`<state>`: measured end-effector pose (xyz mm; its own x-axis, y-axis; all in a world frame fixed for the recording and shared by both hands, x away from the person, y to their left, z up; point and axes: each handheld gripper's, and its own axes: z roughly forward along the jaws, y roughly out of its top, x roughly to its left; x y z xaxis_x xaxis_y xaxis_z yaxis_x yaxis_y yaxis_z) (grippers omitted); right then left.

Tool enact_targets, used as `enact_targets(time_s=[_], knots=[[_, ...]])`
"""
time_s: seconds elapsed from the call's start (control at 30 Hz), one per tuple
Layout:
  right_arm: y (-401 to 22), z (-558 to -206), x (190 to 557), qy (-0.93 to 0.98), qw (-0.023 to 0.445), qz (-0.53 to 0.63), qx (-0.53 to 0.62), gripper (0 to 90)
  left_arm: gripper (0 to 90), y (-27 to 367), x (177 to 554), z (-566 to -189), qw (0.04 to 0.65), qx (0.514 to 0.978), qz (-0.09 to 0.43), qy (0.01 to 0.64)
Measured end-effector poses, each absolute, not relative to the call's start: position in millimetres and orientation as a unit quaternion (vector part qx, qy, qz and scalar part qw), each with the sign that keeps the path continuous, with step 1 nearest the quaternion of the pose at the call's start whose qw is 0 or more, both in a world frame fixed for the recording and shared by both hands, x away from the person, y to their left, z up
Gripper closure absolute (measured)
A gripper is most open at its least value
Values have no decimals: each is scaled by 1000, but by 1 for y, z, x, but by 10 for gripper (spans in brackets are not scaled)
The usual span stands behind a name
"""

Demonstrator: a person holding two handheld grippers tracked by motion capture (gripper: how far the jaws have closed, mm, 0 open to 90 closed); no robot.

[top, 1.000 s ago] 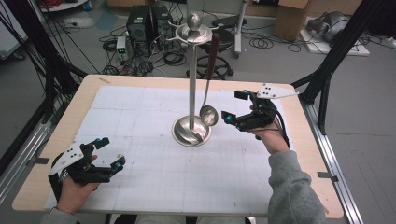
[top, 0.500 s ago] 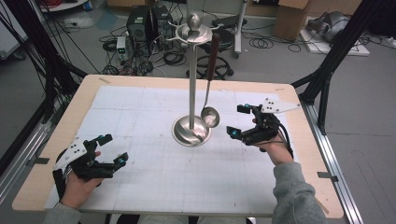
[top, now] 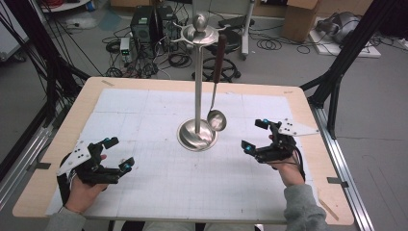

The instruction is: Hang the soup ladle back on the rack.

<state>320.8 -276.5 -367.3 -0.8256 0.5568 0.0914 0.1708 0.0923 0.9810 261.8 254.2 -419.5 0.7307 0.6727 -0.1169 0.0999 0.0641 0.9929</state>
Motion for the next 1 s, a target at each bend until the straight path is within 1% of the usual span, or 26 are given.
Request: enact_targets(time_s=[0.13, 0.23, 0.5, 0.57, 0.73, 0.8, 0.9, 1.0], knots=[[-297, -381, 316, 707, 181, 623, 283, 0, 18, 254, 263, -420, 662, 651, 219, 298], [-305, -384, 312, 710, 198, 611, 289, 0, 18, 253, 262, -420, 663, 651, 217, 298], [-316, -394, 298, 726, 212, 590, 282, 0, 18, 252, 260, -420, 655, 661, 223, 289], [-317, -397, 295, 723, 207, 592, 289, 0, 18, 251, 260, -420, 651, 663, 223, 293], [-321, -410, 288, 717, 228, 577, 317, 0, 18, 249, 260, -422, 641, 673, 229, 290], [-325, -414, 285, 708, 221, 583, 330, 0, 18, 249, 260, -421, 641, 673, 229, 290], [-326, -414, 278, 709, 235, 581, 324, 0, 18, 250, 260, -421, 643, 670, 231, 291], [-325, -417, 273, 712, 236, 576, 324, 0, 18, 249, 261, -421, 640, 671, 230, 294]])
